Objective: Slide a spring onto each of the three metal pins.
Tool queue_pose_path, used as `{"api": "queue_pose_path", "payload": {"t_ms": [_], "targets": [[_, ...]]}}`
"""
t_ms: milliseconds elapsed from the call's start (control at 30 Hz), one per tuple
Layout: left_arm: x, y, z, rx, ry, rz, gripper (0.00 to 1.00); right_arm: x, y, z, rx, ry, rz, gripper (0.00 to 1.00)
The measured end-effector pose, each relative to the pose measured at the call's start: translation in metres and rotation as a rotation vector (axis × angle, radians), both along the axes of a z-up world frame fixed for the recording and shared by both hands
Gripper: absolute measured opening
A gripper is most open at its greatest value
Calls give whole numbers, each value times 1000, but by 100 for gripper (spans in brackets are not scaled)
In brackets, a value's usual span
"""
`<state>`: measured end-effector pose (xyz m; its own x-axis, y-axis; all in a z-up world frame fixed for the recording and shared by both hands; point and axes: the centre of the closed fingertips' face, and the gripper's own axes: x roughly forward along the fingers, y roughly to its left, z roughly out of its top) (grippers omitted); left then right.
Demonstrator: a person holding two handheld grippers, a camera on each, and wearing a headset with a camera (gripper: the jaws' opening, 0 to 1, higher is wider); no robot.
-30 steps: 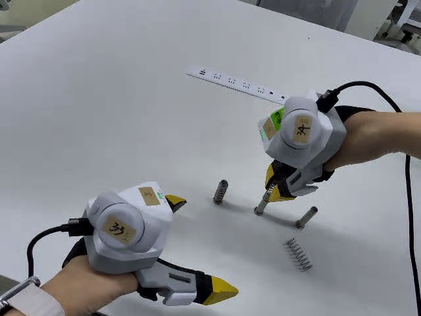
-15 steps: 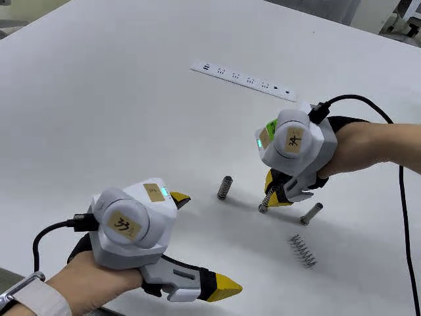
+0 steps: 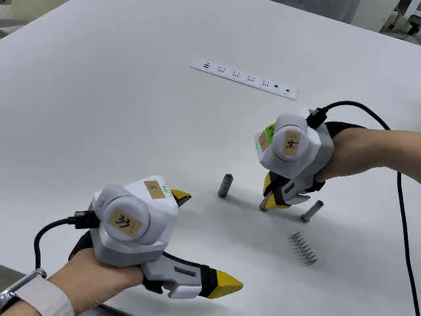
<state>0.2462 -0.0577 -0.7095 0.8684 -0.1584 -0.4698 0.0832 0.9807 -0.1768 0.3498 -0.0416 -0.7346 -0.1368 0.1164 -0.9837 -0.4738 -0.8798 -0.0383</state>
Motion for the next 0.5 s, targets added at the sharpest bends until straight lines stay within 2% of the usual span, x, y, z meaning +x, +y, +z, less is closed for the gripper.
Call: {"api": "queue_pose_path", "payload": {"t_ms": [200, 333, 500], "targets": [[0, 0, 0, 0, -1, 0, 100, -2, 1, 2, 15, 24, -18, 21], [0, 0, 0, 2, -1, -1, 100, -2, 3, 7, 52, 64, -55, 29], [1, 0, 1, 7, -6, -3, 100, -4, 4, 11, 92, 128, -111, 46]]}}
